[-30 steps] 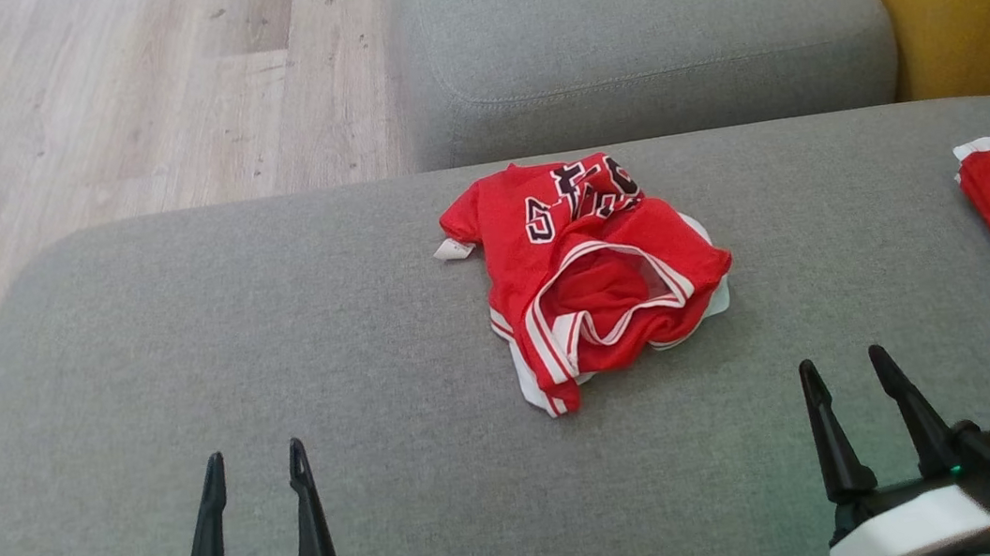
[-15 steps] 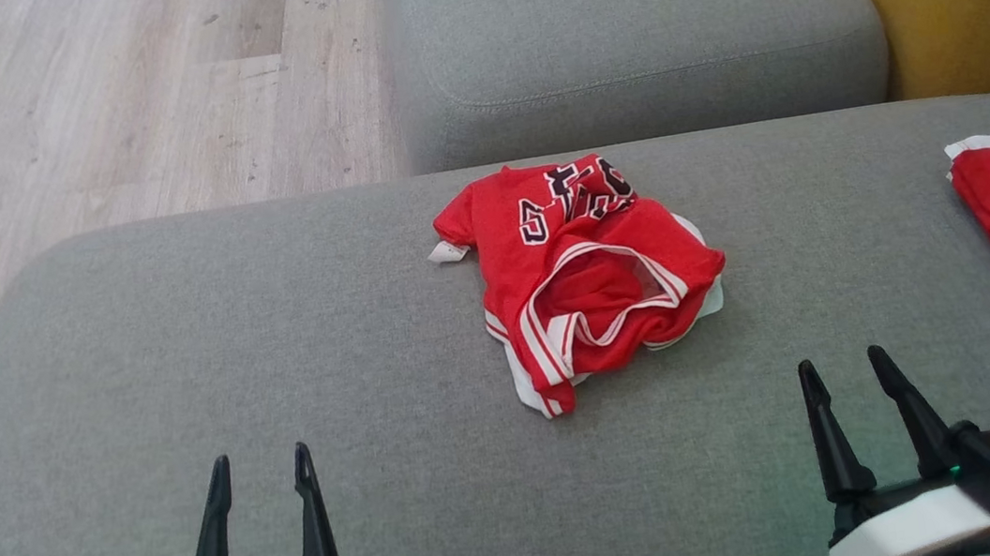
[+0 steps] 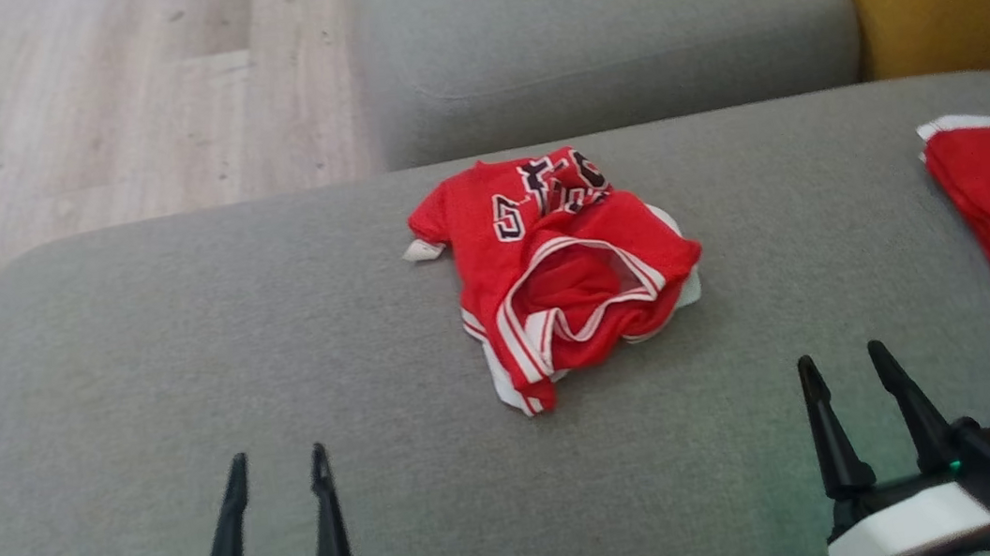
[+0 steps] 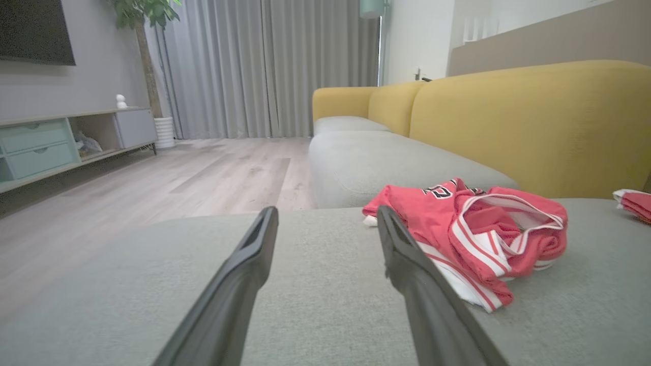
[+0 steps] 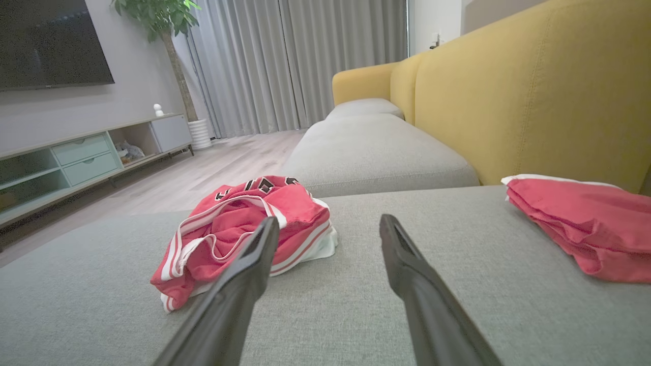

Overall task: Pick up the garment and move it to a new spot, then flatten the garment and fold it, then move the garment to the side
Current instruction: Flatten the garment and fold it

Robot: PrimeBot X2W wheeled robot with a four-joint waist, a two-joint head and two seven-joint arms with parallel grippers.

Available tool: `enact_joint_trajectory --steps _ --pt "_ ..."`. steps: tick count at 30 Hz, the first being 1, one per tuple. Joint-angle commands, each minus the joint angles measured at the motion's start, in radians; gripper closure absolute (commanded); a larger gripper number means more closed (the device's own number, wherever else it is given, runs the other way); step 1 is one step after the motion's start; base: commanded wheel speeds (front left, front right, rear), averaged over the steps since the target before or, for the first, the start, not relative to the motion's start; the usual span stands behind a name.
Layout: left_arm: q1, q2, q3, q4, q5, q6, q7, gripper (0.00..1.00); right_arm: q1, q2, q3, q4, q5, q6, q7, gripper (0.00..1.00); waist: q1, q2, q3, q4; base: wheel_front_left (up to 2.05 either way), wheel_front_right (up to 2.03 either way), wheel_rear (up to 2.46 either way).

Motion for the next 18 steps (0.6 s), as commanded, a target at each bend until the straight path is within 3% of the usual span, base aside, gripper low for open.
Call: enact_joint_trajectory --steps 1,9,18 --pt "-0.081 -0.001 0.008 -0.016 0.003 -0.012 -0.010 0.00 -0.057 -0.005 0.032 -0.044 -0.004 -0.001 -0.002 0.00 0.0000 -0.0001 0.022 -0.028 0.00 0.00 0.00" --pt "-0.293 -0.001 -0.128 0.092 0.034 -0.104 -0.010 0.00 -0.126 -0.004 0.079 -0.077 0.002 -0.001 -0.002 0.00 0.0000 -0.0001 0.147 -0.143 0.00 0.00 0.00" --pt "-0.539 -0.001 -0.264 0.299 0.052 -0.152 -0.010 0.00 -0.202 -0.004 0.093 -0.090 0.007 -0.001 -0.002 0.00 0.0000 -0.0001 0.264 -0.258 0.00 0.00 0.00"
